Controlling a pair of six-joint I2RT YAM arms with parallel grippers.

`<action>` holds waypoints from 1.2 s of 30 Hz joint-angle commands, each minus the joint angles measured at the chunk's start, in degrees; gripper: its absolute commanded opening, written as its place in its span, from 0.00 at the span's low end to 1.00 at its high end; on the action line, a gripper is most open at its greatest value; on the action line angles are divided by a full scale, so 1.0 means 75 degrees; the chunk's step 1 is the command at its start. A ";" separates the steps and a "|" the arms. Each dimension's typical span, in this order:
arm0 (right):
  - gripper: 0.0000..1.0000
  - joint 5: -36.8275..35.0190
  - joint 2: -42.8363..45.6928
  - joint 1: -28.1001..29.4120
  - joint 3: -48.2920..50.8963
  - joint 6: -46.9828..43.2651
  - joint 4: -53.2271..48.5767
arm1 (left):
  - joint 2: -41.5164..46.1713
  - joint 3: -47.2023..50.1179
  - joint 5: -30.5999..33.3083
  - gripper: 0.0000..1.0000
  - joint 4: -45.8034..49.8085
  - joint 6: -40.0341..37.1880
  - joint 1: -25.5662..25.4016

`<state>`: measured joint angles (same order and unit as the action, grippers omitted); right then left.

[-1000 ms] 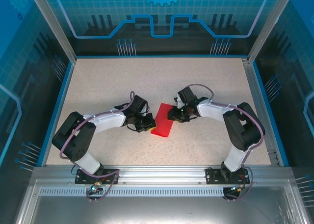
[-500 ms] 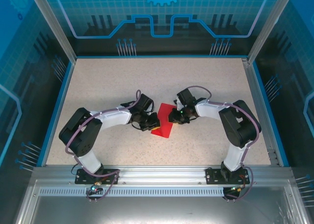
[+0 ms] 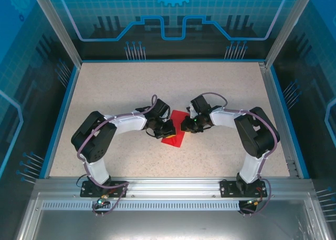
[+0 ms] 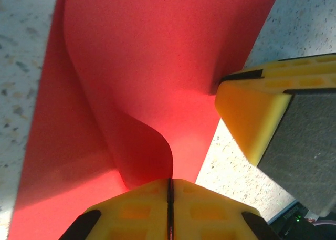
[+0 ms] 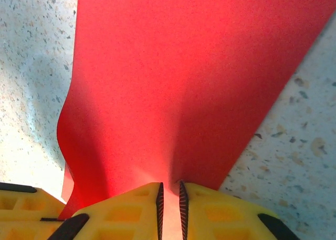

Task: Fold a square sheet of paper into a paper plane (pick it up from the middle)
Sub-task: Fold the triangle a second time at the center of the table.

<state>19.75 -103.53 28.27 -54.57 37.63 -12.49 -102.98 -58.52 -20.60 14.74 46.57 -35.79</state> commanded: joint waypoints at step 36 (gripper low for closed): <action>0.18 0.0029 0.0165 -0.0382 -0.0410 -0.0367 -0.0557 | -0.1153 -0.0832 -0.0160 0.10 0.0047 -0.0185 -0.0079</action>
<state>21.58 -103.09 26.52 -55.92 36.53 -13.87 -110.43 -64.07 -20.80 14.52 46.37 -35.92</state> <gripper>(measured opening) 0.184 0.102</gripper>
